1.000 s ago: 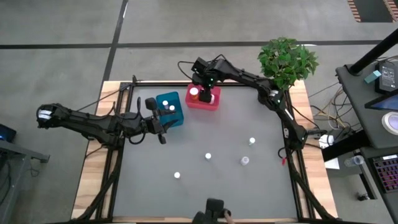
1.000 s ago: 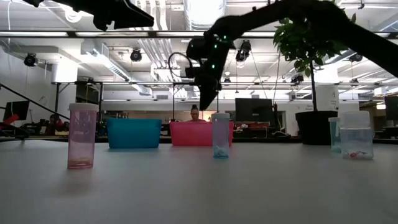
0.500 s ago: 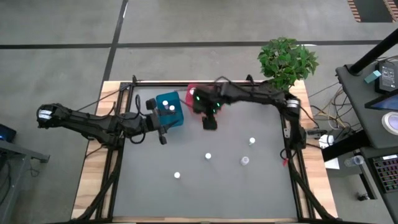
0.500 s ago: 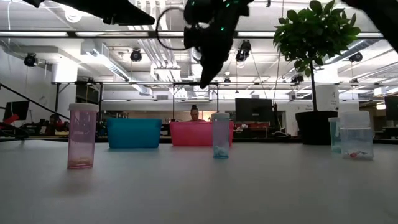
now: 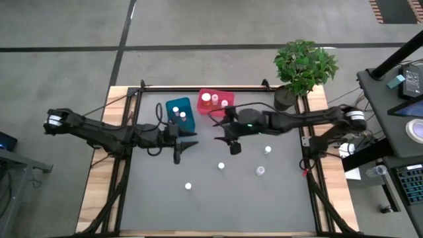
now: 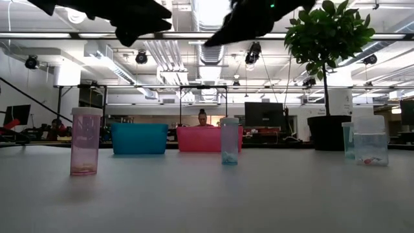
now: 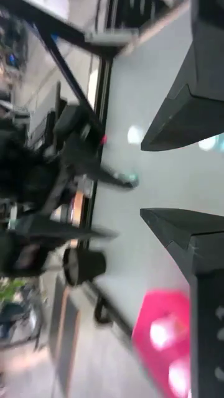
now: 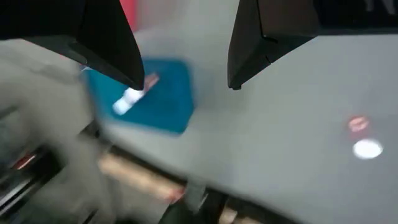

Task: Pick and place medicine bottles into bin by pill shape (circle, oval)
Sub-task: Put the violet tablet bottle into the blue bin

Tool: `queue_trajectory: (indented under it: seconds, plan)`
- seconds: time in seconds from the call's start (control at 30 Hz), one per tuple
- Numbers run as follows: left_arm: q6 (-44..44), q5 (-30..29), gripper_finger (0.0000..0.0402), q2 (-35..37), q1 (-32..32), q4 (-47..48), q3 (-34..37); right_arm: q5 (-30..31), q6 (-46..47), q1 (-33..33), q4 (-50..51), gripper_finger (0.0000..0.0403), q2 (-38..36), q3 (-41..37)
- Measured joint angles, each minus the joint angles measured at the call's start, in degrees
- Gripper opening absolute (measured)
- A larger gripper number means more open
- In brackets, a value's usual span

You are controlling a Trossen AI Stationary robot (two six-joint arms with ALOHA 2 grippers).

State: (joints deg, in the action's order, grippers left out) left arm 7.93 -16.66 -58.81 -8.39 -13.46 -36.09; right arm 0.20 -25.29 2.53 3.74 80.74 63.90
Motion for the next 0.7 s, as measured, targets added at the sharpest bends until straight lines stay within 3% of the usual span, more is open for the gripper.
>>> queue_trajectory:
  seconds: [0.2,0.4,0.5,0.7]
  plan:
    - [8.1,1.59,0.0142,-6.14,-2.79,-1.0,-1.88,0.73,-7.51,-0.96,-16.49,0.0219,-9.52,-11.92]
    - [13.99,1.61,0.0141,-12.43,-5.53,-1.02,-5.54,-7.81,-8.09,0.41,-26.56,0.0219,-16.89,-20.52]
    - [15.71,1.59,0.0141,-15.35,-6.4,-0.73,-8.24,-9.17,-8.23,0.48,-29.47,0.0219,-18.45,-23.12]
    - [19.89,1.54,0.0141,-19.58,-7.86,11.53,-16.44,-9.22,-13.17,0.85,-34.14,0.0219,-21.68,-25.65]
